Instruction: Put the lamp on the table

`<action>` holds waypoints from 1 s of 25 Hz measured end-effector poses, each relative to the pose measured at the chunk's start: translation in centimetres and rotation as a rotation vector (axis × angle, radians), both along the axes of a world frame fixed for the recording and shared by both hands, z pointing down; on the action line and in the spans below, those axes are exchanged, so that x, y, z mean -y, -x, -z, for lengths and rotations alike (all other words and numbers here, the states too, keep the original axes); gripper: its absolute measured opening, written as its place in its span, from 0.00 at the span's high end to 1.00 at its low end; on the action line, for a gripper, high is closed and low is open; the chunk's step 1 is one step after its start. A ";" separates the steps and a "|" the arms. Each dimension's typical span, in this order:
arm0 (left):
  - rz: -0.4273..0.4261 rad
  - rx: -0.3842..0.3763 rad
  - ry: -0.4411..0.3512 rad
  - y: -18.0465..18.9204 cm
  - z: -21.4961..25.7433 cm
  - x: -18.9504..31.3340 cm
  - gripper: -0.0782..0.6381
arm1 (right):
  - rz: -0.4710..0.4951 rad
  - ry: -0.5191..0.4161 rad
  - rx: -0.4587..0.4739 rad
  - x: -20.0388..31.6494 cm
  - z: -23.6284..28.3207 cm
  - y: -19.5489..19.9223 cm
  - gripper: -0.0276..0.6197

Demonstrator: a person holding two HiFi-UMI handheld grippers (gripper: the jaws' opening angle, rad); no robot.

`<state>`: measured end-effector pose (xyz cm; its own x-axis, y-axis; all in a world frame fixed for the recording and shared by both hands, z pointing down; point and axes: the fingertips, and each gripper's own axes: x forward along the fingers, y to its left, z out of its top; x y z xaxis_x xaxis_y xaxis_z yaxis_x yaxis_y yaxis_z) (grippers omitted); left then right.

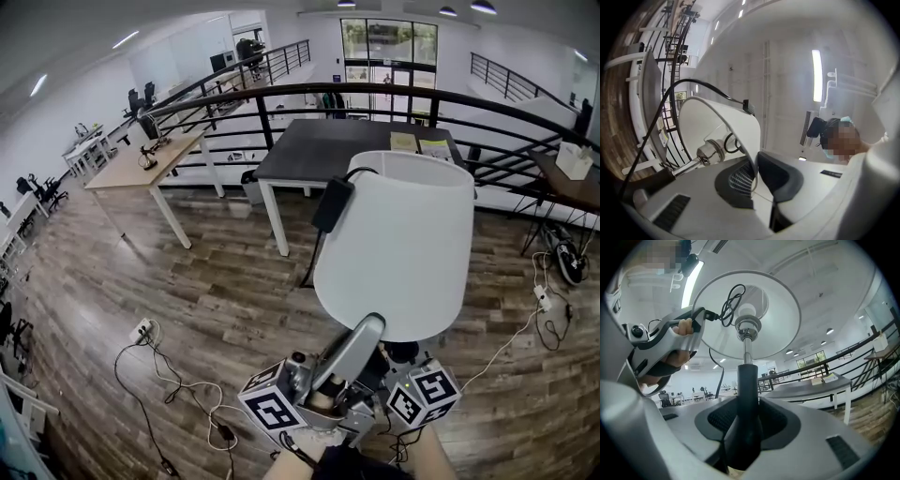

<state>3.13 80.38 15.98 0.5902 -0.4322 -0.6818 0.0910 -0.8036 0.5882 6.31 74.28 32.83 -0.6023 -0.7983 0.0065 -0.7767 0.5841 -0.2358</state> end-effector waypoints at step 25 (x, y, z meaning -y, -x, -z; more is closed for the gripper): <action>-0.096 -0.004 -0.023 2.4 0.0 19.7 0.83 | -0.084 -0.002 -0.014 19.7 0.1 1.9 0.69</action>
<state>0.71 60.70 15.99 0.6258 -0.3577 -0.6932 0.1705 -0.8044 0.5690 4.44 54.60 32.73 -0.5326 -0.8463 0.0131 -0.8265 0.5167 -0.2236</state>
